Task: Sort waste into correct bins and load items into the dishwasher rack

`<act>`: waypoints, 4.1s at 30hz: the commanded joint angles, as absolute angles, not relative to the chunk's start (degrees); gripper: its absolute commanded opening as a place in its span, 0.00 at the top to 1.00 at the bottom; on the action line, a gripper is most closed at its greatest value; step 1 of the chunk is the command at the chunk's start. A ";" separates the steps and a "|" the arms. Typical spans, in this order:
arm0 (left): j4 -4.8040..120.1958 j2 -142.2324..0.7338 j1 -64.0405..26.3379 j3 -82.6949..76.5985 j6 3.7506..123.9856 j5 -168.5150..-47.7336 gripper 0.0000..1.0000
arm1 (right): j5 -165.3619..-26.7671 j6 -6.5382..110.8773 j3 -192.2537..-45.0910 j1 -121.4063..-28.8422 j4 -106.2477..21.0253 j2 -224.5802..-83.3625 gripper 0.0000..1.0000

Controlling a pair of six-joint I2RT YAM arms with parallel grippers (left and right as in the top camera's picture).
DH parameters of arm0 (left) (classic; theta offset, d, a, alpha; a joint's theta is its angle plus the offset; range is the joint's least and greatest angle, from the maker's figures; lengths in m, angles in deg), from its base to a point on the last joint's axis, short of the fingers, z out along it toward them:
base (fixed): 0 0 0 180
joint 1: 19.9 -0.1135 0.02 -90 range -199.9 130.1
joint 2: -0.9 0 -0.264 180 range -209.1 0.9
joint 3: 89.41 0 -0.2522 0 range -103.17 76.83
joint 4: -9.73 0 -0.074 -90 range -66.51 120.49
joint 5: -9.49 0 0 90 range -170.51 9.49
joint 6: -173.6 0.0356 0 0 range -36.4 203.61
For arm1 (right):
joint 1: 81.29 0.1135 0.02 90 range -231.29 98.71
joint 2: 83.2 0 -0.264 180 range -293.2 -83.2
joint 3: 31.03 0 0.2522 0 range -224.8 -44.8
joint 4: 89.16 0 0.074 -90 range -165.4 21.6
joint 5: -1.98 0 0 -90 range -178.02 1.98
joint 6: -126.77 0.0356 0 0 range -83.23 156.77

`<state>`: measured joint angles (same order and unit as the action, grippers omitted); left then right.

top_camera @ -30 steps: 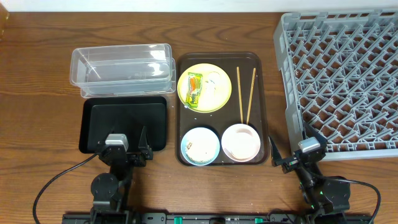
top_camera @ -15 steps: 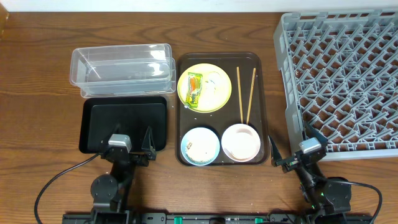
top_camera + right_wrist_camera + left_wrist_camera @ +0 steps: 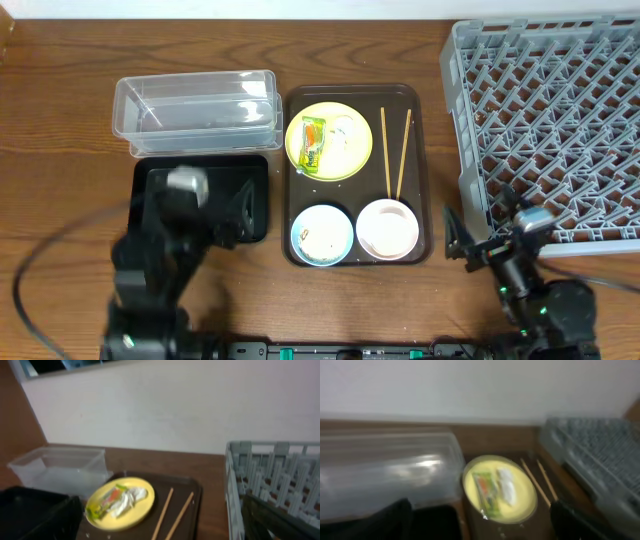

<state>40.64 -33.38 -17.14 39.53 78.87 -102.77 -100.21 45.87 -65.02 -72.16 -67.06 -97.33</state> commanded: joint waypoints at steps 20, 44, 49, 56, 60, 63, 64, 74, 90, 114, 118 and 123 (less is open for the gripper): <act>69.01 -71.79 -0.72 7.38 74.50 -118.35 0.10 | -104.67 54.29 -119.58 -75.22 -22.89 -152.76 0.01; 59.61 -98.41 28.57 7.38 68.27 -90.11 0.81 | -103.31 63.51 -119.56 -82.72 -10.25 -152.76 0.03; 59.94 -96.62 28.55 6.28 68.23 -91.08 0.94 | -103.31 63.51 -119.56 -82.72 -10.49 -152.76 0.02; 65.01 -86.39 22.32 2.33 66.74 -95.23 0.94 | -106.83 59.36 -119.56 -82.72 -12.90 -152.76 0.01; 64.77 -80.49 10.45 2.31 66.76 -112.89 0.94 | -121.08 48.41 -119.56 -82.70 -18.71 -152.76 0.01; 64.57 -79.13 -1.16 2.33 66.81 -131.14 0.94 | -131.44 44.10 -119.56 -82.24 -23.04 -152.76 0.04; 64.37 -79.22 -5.16 2.33 66.81 -138.64 0.95 | -135.37 42.86 -119.56 -81.43 -24.94 -152.82 0.06; 62.12 -81.19 -17.94 2.46 66.33 -170.64 0.94 | -143.33 44.69 -119.54 -63.55 -43.54 -155.42 0.10; 61.93 -81.19 -17.94 2.46 65.91 -170.61 0.94 | -149.12 47.43 -119.54 -59.27 -56.13 -161.22 0.23; 61.55 -81.19 -17.94 2.46 65.91 -166.22 0.32 | -130.59 48.74 -119.56 -78.26 -35.54 -155.77 0.50; 61.55 -81.19 -17.94 2.46 65.91 -164.60 0.32 | -108.40 53.55 -119.56 -82.59 -22.80 -153.04 0.49; 61.64 -81.19 -17.88 2.53 65.91 -161.98 0.32 | -85.17 60.32 -119.54 -83.90 -11.24 -152.26 0.48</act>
